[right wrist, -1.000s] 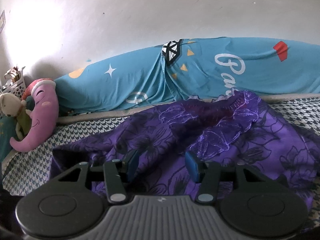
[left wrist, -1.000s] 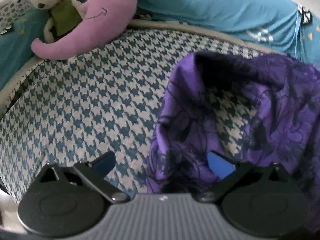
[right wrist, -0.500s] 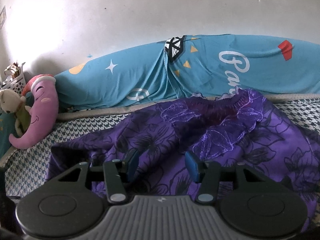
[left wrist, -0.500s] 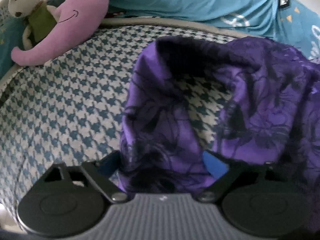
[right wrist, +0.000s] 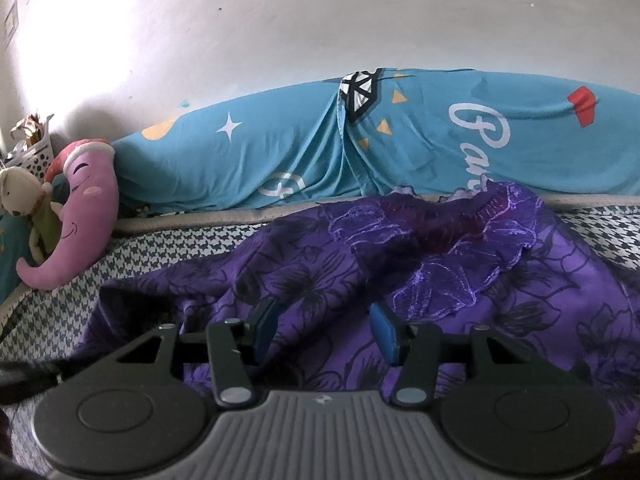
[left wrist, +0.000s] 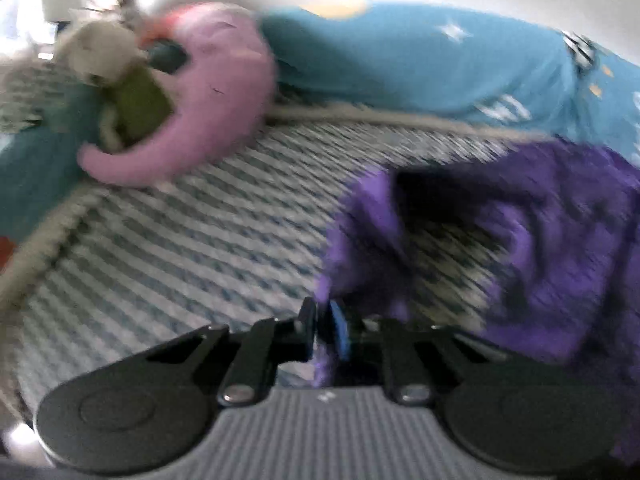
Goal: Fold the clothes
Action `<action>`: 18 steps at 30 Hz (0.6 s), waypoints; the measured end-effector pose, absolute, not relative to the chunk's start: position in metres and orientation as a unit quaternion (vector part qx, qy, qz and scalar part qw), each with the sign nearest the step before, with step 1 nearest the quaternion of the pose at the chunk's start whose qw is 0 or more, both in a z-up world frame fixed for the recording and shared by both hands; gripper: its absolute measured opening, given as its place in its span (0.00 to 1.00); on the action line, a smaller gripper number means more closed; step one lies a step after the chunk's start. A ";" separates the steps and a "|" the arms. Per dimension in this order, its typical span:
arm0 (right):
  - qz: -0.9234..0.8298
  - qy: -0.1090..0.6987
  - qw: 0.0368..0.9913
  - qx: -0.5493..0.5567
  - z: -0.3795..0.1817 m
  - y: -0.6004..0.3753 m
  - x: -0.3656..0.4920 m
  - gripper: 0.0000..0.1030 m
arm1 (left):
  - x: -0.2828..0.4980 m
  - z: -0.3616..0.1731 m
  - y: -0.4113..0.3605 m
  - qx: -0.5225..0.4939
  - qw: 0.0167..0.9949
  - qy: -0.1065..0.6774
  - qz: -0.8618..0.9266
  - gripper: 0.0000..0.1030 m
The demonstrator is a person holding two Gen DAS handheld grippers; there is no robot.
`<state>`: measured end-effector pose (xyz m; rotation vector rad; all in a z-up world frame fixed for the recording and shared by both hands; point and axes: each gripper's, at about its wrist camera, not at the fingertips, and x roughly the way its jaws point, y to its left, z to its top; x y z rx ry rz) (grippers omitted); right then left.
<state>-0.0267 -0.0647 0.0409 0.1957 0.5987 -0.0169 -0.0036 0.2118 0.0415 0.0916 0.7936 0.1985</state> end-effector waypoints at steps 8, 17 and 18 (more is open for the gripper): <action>0.000 0.300 0.950 0.087 0.038 -0.058 -0.023 0.50 | 0.006 0.064 0.271 -0.007 0.915 0.349 0.202 0.10; -0.001 0.310 0.947 0.081 0.034 -0.054 -0.021 0.50 | -0.001 0.055 0.261 -0.073 0.909 0.406 0.066 0.30; -0.001 0.310 0.947 0.080 0.034 -0.054 -0.021 0.50 | -0.002 0.053 0.254 -0.067 0.909 0.409 0.054 0.35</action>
